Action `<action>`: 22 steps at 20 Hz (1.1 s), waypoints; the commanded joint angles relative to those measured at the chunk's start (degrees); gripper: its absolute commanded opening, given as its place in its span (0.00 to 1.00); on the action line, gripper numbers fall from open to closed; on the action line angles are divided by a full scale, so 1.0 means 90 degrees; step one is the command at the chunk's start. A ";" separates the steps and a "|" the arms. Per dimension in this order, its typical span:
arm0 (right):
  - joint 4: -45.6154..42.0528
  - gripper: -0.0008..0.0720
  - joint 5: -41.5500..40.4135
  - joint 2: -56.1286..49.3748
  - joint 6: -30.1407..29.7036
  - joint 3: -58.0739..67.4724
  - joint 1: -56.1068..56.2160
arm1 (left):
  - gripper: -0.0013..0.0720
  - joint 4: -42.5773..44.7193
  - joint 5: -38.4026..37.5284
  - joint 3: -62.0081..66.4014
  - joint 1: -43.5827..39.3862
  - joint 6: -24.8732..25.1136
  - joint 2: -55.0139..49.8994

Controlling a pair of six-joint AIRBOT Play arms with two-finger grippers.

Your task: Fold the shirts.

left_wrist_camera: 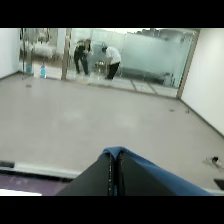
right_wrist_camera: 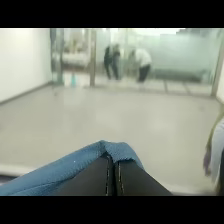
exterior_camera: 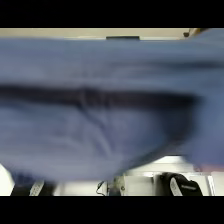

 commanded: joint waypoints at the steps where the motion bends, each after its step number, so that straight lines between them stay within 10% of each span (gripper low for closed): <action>1: -0.0170 0.11 0.1987 -0.0653 0.0274 -0.0007 0.0002 | 0.06 0.0117 -0.0692 -0.1083 0.0002 0.0267 -0.0046; 5: -0.0095 0.11 0.3232 -0.1719 0.0233 -0.1562 0.0007 | 0.06 0.0117 -0.0799 -0.3313 0.0002 0.0597 -0.0415; 10: 0.0474 0.11 0.0415 -0.2970 0.0155 -0.4007 0.0141 | 0.06 -0.0406 0.0682 -0.5270 -0.0423 0.0624 -0.2144; 17: 0.0350 0.11 -0.4116 -0.5134 0.0012 -0.3937 0.1149 | 0.06 -0.0466 0.3444 -0.4313 -0.1321 0.0668 -0.5020; 22: 0.0401 0.11 -0.4568 -0.5578 0.0034 -0.3759 0.1141 | 0.06 -0.0474 0.3871 -0.3886 -0.1348 0.0636 -0.5911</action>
